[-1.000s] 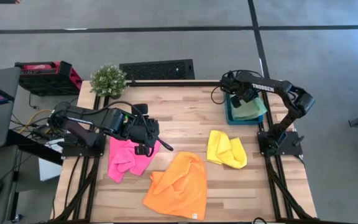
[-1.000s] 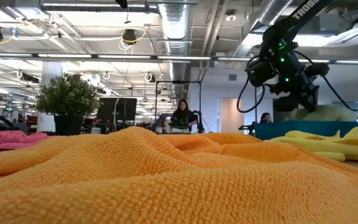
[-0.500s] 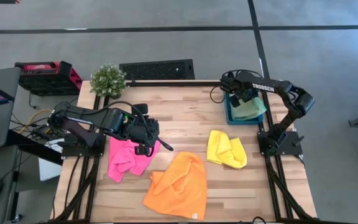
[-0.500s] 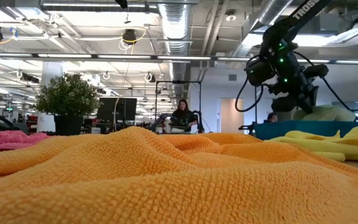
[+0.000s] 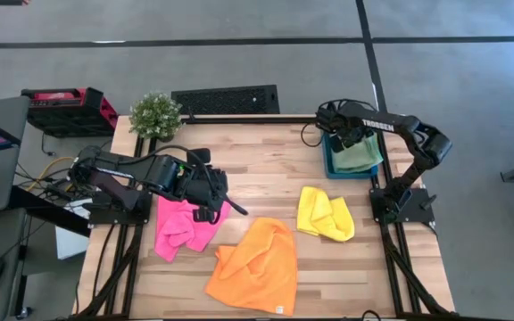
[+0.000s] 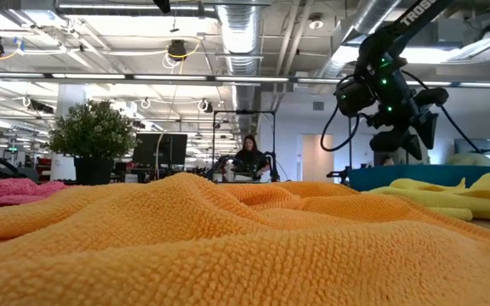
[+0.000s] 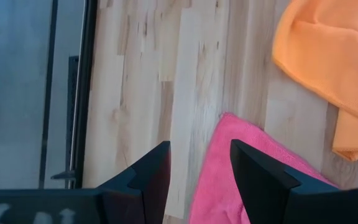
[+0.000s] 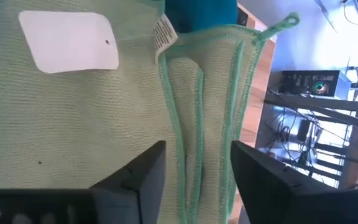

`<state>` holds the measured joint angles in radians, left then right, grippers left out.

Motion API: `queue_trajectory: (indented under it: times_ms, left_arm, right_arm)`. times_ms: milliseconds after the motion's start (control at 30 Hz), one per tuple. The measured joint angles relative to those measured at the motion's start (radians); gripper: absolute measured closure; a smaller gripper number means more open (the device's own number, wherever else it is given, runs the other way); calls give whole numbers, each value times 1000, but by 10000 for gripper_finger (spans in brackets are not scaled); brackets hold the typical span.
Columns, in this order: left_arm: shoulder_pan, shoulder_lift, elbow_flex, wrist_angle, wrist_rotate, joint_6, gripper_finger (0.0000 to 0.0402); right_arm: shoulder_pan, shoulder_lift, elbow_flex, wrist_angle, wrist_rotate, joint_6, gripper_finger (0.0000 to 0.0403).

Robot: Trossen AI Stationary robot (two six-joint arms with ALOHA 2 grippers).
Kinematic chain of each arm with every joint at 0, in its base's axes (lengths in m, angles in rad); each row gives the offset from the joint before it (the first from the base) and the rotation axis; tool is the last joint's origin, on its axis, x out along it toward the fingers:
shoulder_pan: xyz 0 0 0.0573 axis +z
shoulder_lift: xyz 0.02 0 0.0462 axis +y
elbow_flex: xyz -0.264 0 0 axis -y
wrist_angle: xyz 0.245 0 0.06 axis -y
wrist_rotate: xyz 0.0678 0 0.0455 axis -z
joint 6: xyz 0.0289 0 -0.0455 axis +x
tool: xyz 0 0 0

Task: Fold microfiber towels
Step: Fold the pink microfiber towel

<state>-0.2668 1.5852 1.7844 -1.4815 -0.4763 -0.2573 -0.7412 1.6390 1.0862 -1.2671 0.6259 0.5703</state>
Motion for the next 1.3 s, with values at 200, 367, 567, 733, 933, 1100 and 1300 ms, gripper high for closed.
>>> queue_trajectory:
  times_ms: [200,367,567,733,933,1100,1300]
  left_arm:
    - [0,0,0,-70,-19,-140,242]
    - [0,-1,-24,-91,-1,-275,242]
    - [-1,-1,-173,-85,54,-409,242]
    - [-14,-1,-298,-69,113,-509,242]
    - [-76,-2,-389,-25,212,-588,242]
    - [-151,-7,-410,0,220,-642,242]
    - [-240,-32,-409,17,210,-701,242]
  right_arm:
    - [49,-81,22,-7,2,23,178]
    - [157,-210,24,-2,0,57,178]
    - [384,-321,24,110,-72,-18,181]
    - [577,-346,24,345,-284,-195,181]
    - [715,-292,13,659,-521,-342,181]
    - [750,-160,6,812,-623,-424,181]
    - [752,23,5,1064,-628,-520,181]
